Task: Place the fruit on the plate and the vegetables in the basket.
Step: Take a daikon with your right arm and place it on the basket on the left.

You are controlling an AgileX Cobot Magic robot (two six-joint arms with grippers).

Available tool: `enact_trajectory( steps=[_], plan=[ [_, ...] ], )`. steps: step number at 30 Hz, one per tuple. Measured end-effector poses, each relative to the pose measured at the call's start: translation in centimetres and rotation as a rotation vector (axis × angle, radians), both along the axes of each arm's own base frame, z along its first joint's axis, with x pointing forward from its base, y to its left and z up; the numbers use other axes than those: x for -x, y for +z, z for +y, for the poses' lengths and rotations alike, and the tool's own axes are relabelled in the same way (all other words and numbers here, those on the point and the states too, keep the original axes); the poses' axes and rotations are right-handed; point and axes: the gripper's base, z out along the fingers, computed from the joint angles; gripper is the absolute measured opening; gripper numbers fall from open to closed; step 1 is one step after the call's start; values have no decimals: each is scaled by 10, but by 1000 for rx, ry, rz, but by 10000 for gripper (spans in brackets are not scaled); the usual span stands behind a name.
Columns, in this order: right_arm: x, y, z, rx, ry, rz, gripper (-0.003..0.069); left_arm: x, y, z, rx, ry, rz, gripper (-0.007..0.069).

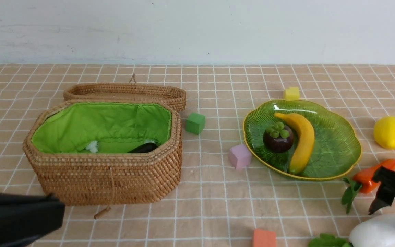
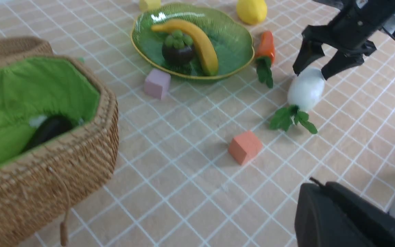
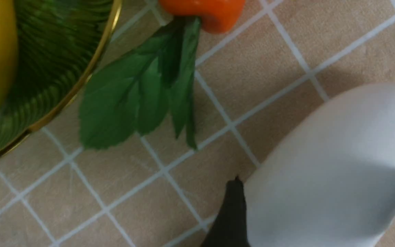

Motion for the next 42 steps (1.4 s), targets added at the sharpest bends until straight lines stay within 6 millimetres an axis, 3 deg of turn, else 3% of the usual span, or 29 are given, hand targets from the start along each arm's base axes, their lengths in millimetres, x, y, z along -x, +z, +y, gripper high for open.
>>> enact_trajectory(
  steps=[5,10,14,19,21,22,23,25,26,30,33,36,42],
  plan=[
    [-12,-36,-1,0,-14,88,598,2,-2,-2,15,-19,27,-13],
    [-15,-39,-2,9,20,113,531,2,-2,-2,18,-21,30,-13],
    [-7,-33,0,15,105,144,531,2,-3,-1,-5,-16,25,-13],
    [10,8,22,9,232,138,531,0,-4,2,-43,-1,-2,-13],
    [3,55,54,25,382,-29,531,-2,-2,2,-43,10,-33,-13],
    [2,59,57,26,397,-45,531,-2,-2,2,-44,11,-37,-13],
    [-7,96,87,31,543,-195,531,-4,-1,3,-35,31,-43,-13],
    [-18,132,126,23,712,-355,531,-6,-1,5,-33,67,-38,-13],
    [-21,142,138,25,775,-407,531,-6,-1,6,-32,81,-35,-13],
    [-45,184,221,48,1103,-692,531,-12,-1,13,-19,197,-24,-13],
    [-63,186,274,100,1287,-837,531,-15,0,17,-2,265,-22,-13],
    [-81,167,322,170,1449,-936,531,-17,0,19,8,307,-17,-13],
    [-107,123,379,276,1584,-1067,566,-17,0,20,13,315,-16,-13]
  ],
)
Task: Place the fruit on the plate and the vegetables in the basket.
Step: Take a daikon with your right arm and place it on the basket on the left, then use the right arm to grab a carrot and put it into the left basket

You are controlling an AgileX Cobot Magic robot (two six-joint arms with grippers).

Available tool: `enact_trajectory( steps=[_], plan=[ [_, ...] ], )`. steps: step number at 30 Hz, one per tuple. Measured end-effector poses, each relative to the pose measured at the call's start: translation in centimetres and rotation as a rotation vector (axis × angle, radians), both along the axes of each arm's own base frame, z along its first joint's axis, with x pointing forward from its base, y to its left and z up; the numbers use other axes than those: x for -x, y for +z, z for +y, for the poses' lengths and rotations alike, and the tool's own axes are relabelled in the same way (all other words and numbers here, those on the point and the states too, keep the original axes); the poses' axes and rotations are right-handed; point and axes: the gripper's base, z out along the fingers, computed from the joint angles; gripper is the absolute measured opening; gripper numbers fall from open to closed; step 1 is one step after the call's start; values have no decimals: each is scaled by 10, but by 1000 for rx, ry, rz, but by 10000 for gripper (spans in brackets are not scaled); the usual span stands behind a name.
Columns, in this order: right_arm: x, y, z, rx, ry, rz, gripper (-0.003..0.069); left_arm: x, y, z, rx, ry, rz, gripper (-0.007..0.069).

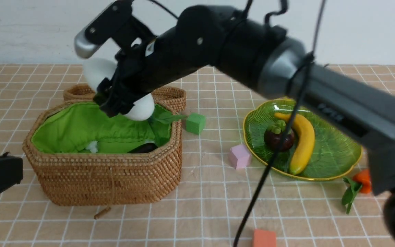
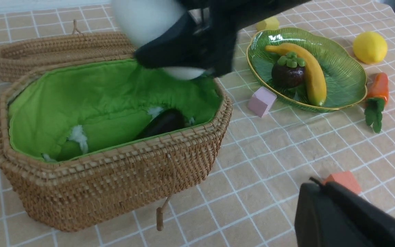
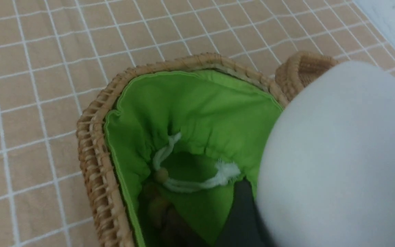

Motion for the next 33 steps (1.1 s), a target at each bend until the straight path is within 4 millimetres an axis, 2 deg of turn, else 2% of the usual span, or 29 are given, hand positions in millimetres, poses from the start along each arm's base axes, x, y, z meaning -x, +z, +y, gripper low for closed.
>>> enact_trajectory(
  steps=[3,5,8,9,11,13,15,17,18,19,20,21,23,25,28,29,30,31,33],
  plan=[
    [0,-9,10,21,24,-32,650,0,0,0,2,1,1,-13],
    [3,-9,12,46,40,-39,671,0,0,0,2,1,2,-13],
    [15,4,8,116,76,-41,674,0,0,0,-2,-2,-3,-13],
    [26,18,-2,181,100,-31,653,0,1,0,2,-5,-11,-13],
    [33,28,-9,223,113,-22,635,0,1,-1,3,-8,-19,-13],
    [56,58,-37,355,143,20,571,-1,3,-2,4,-19,-42,-13],
    [70,81,-57,403,133,25,526,-1,5,-2,8,-28,-58,-13],
    [78,102,-73,390,76,20,492,0,6,-3,16,-40,-67,-13],
    [78,103,-75,386,63,27,485,0,6,-4,17,-41,-69,-13],
    [82,118,-90,357,-21,33,459,0,6,-4,27,-48,-67,-13],
    [82,125,-100,343,-88,39,439,0,6,-5,34,-52,-64,-13],
    [82,126,-103,339,-105,43,434,0,6,-5,36,-53,-64,-13],
    [75,135,-142,269,-375,127,367,1,6,-6,52,-61,-51,-13],
    [67,131,-182,219,-595,217,309,1,6,-6,57,-63,-47,-13],
    [61,106,-246,175,-905,378,237,1,6,-7,54,-67,-48,-13],
    [61,100,-254,181,-938,397,231,1,6,-7,53,-68,-49,-13],
    [61,85,-276,178,-1044,462,218,2,6,-7,50,-71,-51,-13],
    [61,58,-309,166,-1214,578,214,2,6,-7,45,-78,-53,-13],
    [62,25,-345,94,-1413,730,231,2,5,-8,40,-87,-55,-13]
  ],
)
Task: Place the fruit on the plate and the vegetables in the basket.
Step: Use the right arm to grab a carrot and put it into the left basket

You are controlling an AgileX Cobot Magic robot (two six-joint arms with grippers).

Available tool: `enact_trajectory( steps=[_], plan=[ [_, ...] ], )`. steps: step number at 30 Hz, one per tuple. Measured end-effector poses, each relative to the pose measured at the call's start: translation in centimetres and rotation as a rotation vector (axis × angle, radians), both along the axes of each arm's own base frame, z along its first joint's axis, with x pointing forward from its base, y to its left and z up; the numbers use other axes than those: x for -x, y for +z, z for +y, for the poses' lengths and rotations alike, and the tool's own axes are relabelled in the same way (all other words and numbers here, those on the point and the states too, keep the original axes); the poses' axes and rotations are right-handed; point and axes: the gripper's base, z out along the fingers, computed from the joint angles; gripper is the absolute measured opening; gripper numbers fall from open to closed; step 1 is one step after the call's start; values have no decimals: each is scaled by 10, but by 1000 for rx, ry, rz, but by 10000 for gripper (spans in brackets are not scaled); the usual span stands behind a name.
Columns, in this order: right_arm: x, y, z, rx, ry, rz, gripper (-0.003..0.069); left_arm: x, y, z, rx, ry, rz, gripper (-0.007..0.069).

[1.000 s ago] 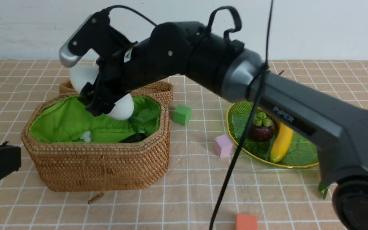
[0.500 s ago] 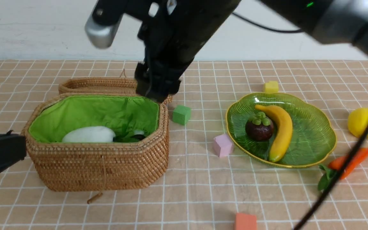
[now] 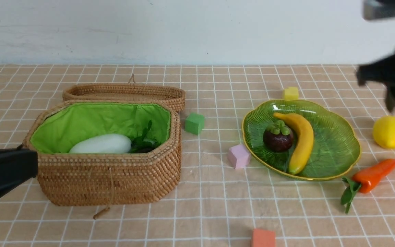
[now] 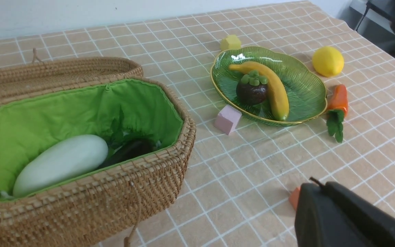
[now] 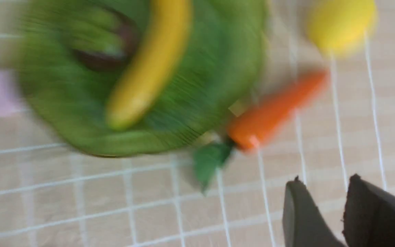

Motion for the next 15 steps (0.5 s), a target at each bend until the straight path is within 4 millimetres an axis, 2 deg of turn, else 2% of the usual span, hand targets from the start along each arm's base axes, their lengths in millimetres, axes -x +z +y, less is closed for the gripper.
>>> enact_trajectory(
  steps=[3,5,6,8,10,12,14,15],
  plan=[
    [-6,-36,-34,-127,-189,36,285,0,0,0,-5,-5,-3,-13],
    [-16,-59,-52,-207,-252,39,336,0,0,-1,-4,-8,-1,-13],
    [-17,-61,-54,-216,-261,38,341,0,0,-1,-3,-8,0,-13],
    [-33,-82,-68,-284,-281,17,396,0,0,-1,-2,-9,2,-13],
    [-44,-98,-76,-312,-288,1,422,0,0,-1,-1,-10,4,-13],
    [-55,-118,-82,-338,-307,2,437,0,-1,-2,-1,-10,7,-13],
    [-59,-126,-84,-341,-311,4,438,-1,-1,-2,0,-11,10,-13],
    [-64,-137,-85,-345,-318,10,440,-1,-1,-3,-1,-12,12,-13]
  ],
)
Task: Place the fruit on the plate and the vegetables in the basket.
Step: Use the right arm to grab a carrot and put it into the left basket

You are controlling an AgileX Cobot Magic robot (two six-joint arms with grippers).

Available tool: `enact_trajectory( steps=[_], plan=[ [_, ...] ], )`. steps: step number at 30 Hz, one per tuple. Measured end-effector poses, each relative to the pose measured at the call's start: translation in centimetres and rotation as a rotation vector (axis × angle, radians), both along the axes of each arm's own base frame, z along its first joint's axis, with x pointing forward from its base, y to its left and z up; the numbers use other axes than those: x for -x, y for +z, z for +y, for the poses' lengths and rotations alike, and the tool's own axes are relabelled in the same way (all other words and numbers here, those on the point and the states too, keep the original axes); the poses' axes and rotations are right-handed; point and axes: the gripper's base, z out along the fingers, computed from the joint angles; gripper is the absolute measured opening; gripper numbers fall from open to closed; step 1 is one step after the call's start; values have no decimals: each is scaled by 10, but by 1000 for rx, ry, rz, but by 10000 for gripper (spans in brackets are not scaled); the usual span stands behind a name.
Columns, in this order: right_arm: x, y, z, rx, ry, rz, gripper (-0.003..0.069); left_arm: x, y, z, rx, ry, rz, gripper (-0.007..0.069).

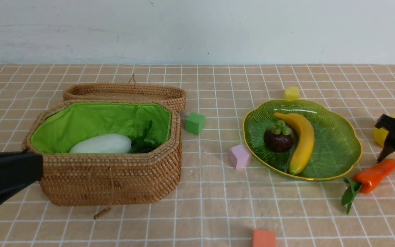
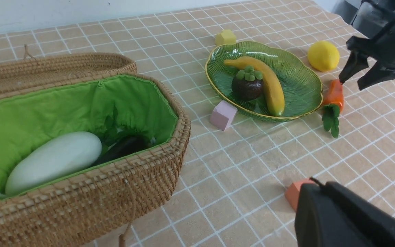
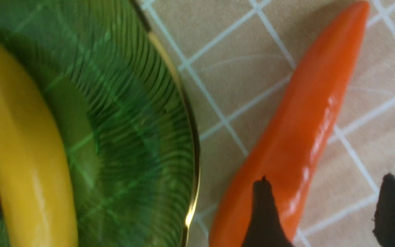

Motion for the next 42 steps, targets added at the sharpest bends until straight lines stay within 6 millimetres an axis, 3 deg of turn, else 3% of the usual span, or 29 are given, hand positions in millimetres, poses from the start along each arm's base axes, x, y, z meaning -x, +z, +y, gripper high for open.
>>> enact_trajectory(
  steps=[7,10,14,15,19,22,26,28,31,32,33,34,35,36,37,42],
  plan=[
    [-12,-42,-2,-4,12,50,441,0,0,0,1,-1,1,-13],
    [-13,-44,-2,4,48,57,435,0,0,0,1,-1,1,-13],
    [-11,-45,-2,14,111,80,363,0,0,0,1,-1,1,-13],
    [-8,-43,-1,11,145,114,304,0,0,0,1,-1,1,-13],
    [4,-32,2,-5,187,187,307,0,0,0,4,-3,4,-13],
    [21,12,17,6,241,162,307,0,0,-1,8,-5,7,-13],
    [34,78,75,49,450,-33,307,0,0,-1,7,-5,8,-13],
    [35,100,108,56,582,-131,307,0,-1,0,7,4,19,-13],
    [33,143,182,73,865,-378,307,-1,-4,4,-2,54,50,-13],
    [33,146,186,75,884,-395,307,-1,-4,4,-2,58,49,-13],
    [32,163,224,100,1040,-545,307,-2,-5,7,-15,99,68,-13],
    [33,167,234,97,1067,-570,307,-3,-6,8,-16,109,69,-13],
    [33,178,270,118,1201,-702,307,-4,-7,11,-26,148,76,-13],
    [33,179,274,121,1217,-718,307,-4,-7,12,-27,152,76,-13],
    [32,185,308,151,1326,-842,307,-6,-6,14,-27,180,69,-13],
    [21,172,386,229,1507,-1101,307,-6,-6,15,-16,198,69,-12]
  ],
)
